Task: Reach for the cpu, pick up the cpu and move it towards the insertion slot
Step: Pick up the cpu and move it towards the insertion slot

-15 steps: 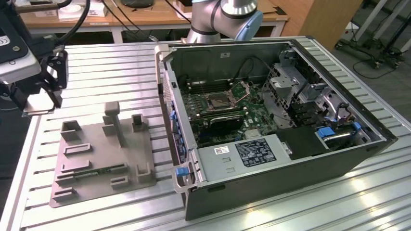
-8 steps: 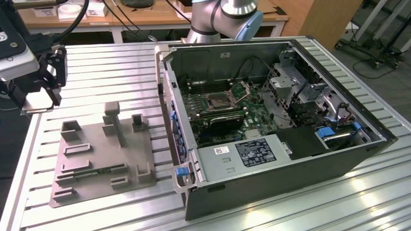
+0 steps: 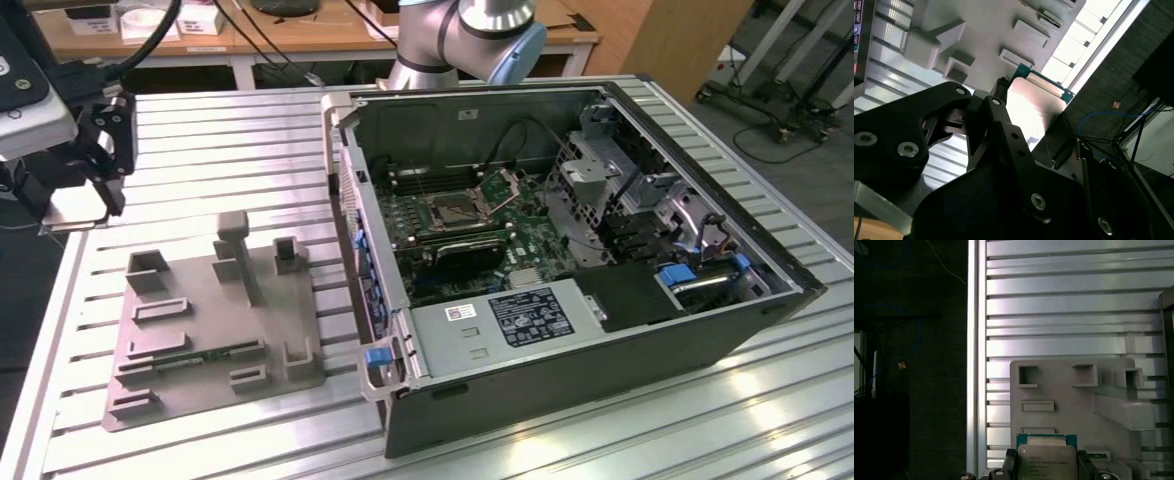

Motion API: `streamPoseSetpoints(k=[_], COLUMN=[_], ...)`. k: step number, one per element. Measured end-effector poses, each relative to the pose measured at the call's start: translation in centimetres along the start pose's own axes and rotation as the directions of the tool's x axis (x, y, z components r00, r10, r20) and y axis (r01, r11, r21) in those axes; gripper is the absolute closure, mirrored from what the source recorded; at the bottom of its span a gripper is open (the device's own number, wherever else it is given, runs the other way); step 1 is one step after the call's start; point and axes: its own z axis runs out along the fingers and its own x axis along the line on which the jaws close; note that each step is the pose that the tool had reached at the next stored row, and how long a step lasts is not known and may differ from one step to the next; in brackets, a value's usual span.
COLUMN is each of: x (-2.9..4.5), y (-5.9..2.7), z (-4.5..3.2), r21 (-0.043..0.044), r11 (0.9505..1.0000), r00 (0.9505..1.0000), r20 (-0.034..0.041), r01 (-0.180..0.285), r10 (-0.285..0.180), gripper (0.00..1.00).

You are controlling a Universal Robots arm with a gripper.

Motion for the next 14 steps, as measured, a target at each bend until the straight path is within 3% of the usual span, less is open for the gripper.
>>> streamPoseSetpoints(k=[14], x=[-0.01], y=[0.03], z=[-0.67], r21=[0.0000], r11=[1.0000], r00=[1.0000], r20=[0.0001], r01=[0.000], r10=[0.000], gripper=[0.46])
